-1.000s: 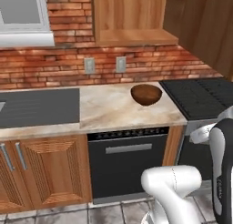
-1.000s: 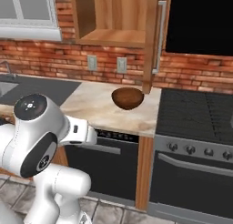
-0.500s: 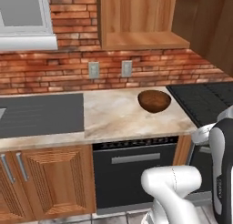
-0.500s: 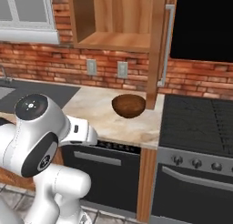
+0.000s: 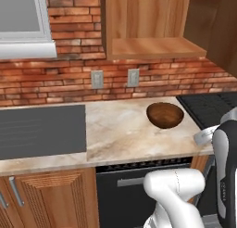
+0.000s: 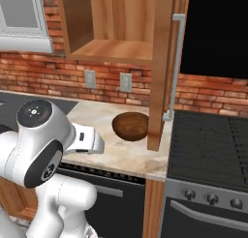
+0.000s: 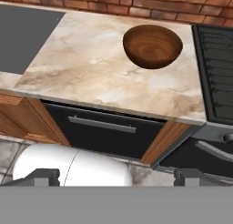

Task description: Open the cabinet and move the ladle to the pot. Then close the cabinet.

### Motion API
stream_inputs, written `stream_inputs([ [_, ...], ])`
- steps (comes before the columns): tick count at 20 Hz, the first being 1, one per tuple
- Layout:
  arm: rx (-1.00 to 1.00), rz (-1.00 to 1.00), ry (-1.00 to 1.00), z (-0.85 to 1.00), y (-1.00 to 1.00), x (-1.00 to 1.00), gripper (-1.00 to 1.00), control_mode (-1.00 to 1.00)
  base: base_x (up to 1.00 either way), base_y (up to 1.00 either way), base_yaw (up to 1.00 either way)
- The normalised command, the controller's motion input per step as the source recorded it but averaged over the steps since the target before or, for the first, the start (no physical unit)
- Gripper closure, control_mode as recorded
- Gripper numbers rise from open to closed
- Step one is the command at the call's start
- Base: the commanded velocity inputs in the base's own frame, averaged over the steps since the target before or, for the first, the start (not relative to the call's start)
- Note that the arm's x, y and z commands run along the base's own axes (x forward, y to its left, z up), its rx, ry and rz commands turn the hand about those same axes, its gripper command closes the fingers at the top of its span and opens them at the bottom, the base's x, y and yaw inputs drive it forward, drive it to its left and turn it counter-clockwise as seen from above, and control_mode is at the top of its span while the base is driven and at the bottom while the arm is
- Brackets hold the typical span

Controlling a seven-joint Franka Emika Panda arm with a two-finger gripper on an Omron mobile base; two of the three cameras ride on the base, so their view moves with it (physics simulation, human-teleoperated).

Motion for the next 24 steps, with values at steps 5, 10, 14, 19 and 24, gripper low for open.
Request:
stream_inputs([
  [5, 0.0, 0.0, 0.0, 0.0, 0.0, 0.0, -1.0, 1.0, 0.36, 0.23, 0.0],
  [10, 0.0, 0.0, -0.06, 0.02, 0.04, -0.11, -1.0, -1.0, 0.03, 0.04, 0.0],
  [14, -0.01, 0.0, -0.26, 0.05, 0.05, -0.73, -1.0, -1.0, 0.0, 0.0, 0.0],
  [19, 0.0, 0.0, -0.23, 0.01, 0.02, -0.4, -1.0, -1.0, 0.0, 0.0, 0.0],
  [24, 0.0, 0.0, -0.27, 0.05, -0.16, -0.39, -1.0, -1.0, 0.0, 0.0, 0.0],
])
